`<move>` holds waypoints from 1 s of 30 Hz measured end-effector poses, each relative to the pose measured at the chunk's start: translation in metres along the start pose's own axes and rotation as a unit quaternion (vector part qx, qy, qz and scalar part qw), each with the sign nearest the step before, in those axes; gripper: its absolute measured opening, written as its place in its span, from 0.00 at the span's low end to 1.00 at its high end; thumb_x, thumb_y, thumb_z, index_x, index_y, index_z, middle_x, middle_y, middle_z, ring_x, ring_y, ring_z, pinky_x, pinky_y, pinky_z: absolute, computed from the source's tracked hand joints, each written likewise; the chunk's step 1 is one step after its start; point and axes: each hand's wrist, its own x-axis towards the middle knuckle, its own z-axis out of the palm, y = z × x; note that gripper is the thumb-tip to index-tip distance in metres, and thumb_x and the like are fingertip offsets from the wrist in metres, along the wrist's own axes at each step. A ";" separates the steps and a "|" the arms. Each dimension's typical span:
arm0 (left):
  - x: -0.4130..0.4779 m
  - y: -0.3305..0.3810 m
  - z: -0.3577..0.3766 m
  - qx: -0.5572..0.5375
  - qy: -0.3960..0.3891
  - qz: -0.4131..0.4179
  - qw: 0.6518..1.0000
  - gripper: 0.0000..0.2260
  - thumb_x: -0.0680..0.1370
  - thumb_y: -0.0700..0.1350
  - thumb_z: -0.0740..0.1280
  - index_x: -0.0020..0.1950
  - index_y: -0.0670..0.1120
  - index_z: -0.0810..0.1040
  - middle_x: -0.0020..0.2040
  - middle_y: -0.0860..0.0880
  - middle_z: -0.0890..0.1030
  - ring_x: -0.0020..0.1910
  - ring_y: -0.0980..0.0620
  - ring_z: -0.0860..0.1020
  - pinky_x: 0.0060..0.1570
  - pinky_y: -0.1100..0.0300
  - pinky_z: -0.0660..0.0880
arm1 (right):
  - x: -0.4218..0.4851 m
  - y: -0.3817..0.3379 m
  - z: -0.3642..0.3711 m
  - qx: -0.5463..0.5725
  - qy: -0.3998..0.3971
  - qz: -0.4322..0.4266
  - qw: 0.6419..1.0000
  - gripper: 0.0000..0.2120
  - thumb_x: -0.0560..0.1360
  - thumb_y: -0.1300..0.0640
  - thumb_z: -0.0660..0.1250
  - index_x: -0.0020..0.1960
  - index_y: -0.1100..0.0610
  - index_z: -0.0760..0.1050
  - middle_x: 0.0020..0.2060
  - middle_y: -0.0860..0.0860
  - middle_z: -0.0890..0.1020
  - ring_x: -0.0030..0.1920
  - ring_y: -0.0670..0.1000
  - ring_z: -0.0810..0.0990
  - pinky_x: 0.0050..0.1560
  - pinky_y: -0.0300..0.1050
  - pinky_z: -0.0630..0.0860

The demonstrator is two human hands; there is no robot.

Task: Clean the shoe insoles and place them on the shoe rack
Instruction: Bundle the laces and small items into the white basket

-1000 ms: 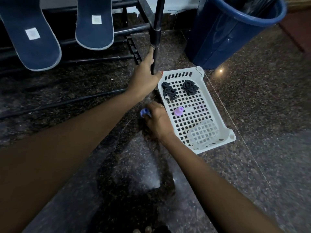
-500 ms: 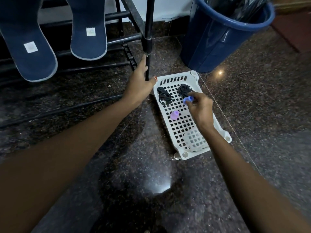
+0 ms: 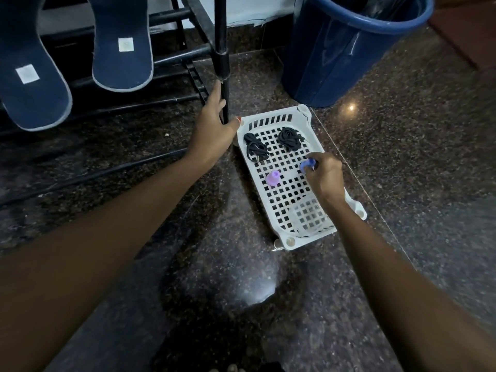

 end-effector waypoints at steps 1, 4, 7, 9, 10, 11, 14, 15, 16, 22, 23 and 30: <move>0.000 0.000 0.000 0.001 0.001 0.001 1.000 0.32 0.80 0.33 0.62 0.78 0.42 0.47 0.78 0.45 0.55 0.75 0.51 0.59 0.47 0.84 0.64 | 0.001 -0.001 0.000 -0.004 -0.002 -0.001 1.000 0.08 0.75 0.68 0.63 0.53 0.67 0.78 0.48 0.61 0.80 0.40 0.53 0.77 0.41 0.35 0.71; 0.000 -0.001 -0.002 0.005 -0.001 0.006 1.000 0.31 0.80 0.32 0.60 0.78 0.41 0.47 0.78 0.45 0.55 0.75 0.50 0.59 0.48 0.82 0.66 | 0.004 -0.001 -0.001 -0.011 -0.006 0.004 1.000 0.08 0.75 0.69 0.62 0.50 0.67 0.79 0.46 0.61 0.81 0.38 0.53 0.77 0.40 0.40 0.75; 0.002 -0.002 -0.005 0.010 -0.007 0.011 1.000 0.30 0.79 0.29 0.58 0.78 0.41 0.48 0.78 0.44 0.55 0.75 0.49 0.59 0.47 0.80 0.68 | 0.004 0.001 0.000 -0.015 -0.003 0.003 1.000 0.07 0.74 0.68 0.62 0.48 0.66 0.79 0.45 0.61 0.81 0.38 0.55 0.78 0.40 0.44 0.76; 0.003 -0.003 -0.007 0.014 -0.007 0.014 1.000 0.30 0.79 0.27 0.56 0.78 0.41 0.49 0.78 0.44 0.56 0.75 0.49 0.59 0.48 0.81 0.67 | 0.002 0.002 0.001 -0.014 -0.004 0.016 1.000 0.07 0.75 0.67 0.63 0.50 0.64 0.78 0.47 0.60 0.81 0.40 0.56 0.79 0.42 0.48 0.78; 0.004 -0.003 -0.007 0.016 -0.007 0.014 1.000 0.30 0.79 0.27 0.56 0.78 0.41 0.49 0.78 0.45 0.56 0.75 0.49 0.59 0.49 0.81 0.67 | 0.001 0.002 0.001 -0.009 -0.005 0.027 1.000 0.09 0.75 0.66 0.63 0.54 0.63 0.77 0.49 0.60 0.81 0.42 0.56 0.79 0.44 0.49 0.79; 0.004 -0.003 -0.007 0.017 -0.008 0.013 1.000 0.30 0.79 0.27 0.56 0.78 0.41 0.49 0.78 0.45 0.56 0.75 0.49 0.59 0.48 0.81 0.67 | -0.001 0.002 0.001 -0.002 -0.005 0.035 0.999 0.12 0.75 0.65 0.64 0.58 0.61 0.75 0.51 0.59 0.80 0.45 0.55 0.80 0.47 0.50 0.79; 0.001 -0.002 -0.006 0.011 -0.012 0.003 1.000 0.31 0.79 0.28 0.56 0.78 0.43 0.47 0.78 0.45 0.55 0.76 0.50 0.58 0.42 0.80 0.68 | -0.006 -0.001 -0.002 0.017 0.002 0.053 0.998 0.21 0.74 0.64 0.66 0.66 0.59 0.69 0.58 0.59 0.77 0.51 0.56 0.79 0.53 0.52 0.78; 0.000 -0.001 -0.005 0.010 -0.013 0.000 1.000 0.31 0.80 0.29 0.57 0.78 0.43 0.47 0.78 0.45 0.55 0.76 0.50 0.58 0.42 0.81 0.68 | -0.008 -0.002 -0.004 0.021 0.008 0.054 0.998 0.21 0.74 0.63 0.66 0.67 0.60 0.68 0.59 0.59 0.77 0.52 0.56 0.79 0.54 0.51 0.77; -0.002 -0.001 -0.004 0.009 -0.013 -0.002 1.000 0.31 0.80 0.30 0.57 0.78 0.44 0.47 0.78 0.45 0.55 0.76 0.50 0.58 0.42 0.82 0.67 | -0.011 -0.003 -0.006 0.021 0.015 0.052 0.998 0.21 0.74 0.63 0.66 0.66 0.60 0.69 0.60 0.60 0.76 0.52 0.55 0.79 0.54 0.49 0.76; -0.005 -0.001 0.001 0.012 -0.008 -0.004 1.000 0.32 0.80 0.33 0.59 0.78 0.46 0.44 0.78 0.45 0.55 0.75 0.50 0.59 0.44 0.82 0.66 | -0.035 0.000 -0.012 0.042 0.082 0.042 0.995 0.15 0.74 0.64 0.66 0.61 0.61 0.74 0.57 0.58 0.78 0.55 0.57 0.76 0.50 0.52 0.76; -0.006 -0.002 0.003 0.009 -0.008 -0.007 1.000 0.33 0.80 0.33 0.59 0.78 0.47 0.44 0.78 0.45 0.55 0.75 0.50 0.59 0.45 0.79 0.67 | -0.040 0.002 -0.012 0.046 0.093 0.049 0.993 0.15 0.74 0.64 0.66 0.61 0.61 0.74 0.57 0.58 0.78 0.56 0.57 0.75 0.52 0.52 0.75; -0.032 -0.032 0.031 0.060 -0.033 -0.022 0.997 0.37 0.79 0.34 0.63 0.79 0.52 0.44 0.78 0.48 0.58 0.75 0.49 0.58 0.64 0.57 0.69 | -0.083 0.004 -0.021 0.064 0.185 0.130 0.972 0.14 0.72 0.64 0.68 0.58 0.61 0.76 0.55 0.58 0.75 0.58 0.57 0.68 0.58 0.45 0.62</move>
